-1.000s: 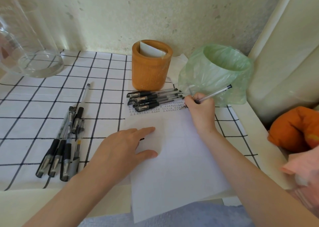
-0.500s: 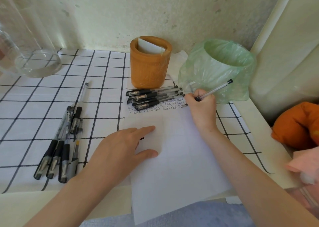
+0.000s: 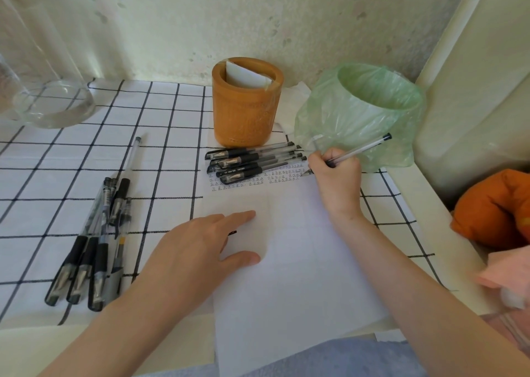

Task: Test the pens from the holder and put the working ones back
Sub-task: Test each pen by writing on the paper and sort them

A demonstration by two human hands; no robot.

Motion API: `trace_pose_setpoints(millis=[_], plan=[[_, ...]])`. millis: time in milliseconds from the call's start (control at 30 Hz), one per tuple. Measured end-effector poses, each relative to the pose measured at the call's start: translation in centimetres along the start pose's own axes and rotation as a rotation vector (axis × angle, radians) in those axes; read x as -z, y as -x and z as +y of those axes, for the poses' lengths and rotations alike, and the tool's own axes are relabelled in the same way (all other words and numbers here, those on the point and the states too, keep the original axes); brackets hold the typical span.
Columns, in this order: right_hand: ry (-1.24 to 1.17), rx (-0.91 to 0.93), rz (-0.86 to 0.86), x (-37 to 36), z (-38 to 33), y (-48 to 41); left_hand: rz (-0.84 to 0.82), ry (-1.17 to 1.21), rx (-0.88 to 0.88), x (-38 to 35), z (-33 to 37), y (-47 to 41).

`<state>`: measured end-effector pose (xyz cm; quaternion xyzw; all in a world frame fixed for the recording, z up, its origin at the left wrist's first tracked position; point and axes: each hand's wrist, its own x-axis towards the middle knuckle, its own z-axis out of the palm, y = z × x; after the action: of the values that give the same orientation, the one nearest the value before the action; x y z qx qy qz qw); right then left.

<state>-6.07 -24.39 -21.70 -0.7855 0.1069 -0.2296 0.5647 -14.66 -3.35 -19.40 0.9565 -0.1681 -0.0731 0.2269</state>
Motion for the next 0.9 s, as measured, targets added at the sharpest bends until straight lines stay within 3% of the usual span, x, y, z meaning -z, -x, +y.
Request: trace_pose_setpoints(millis=[900], plan=[[-0.010, 0.005, -0.030, 0.05, -0.04, 0.00, 0.003, -0.011, -0.002, 0.07, 0.05, 0.02]])
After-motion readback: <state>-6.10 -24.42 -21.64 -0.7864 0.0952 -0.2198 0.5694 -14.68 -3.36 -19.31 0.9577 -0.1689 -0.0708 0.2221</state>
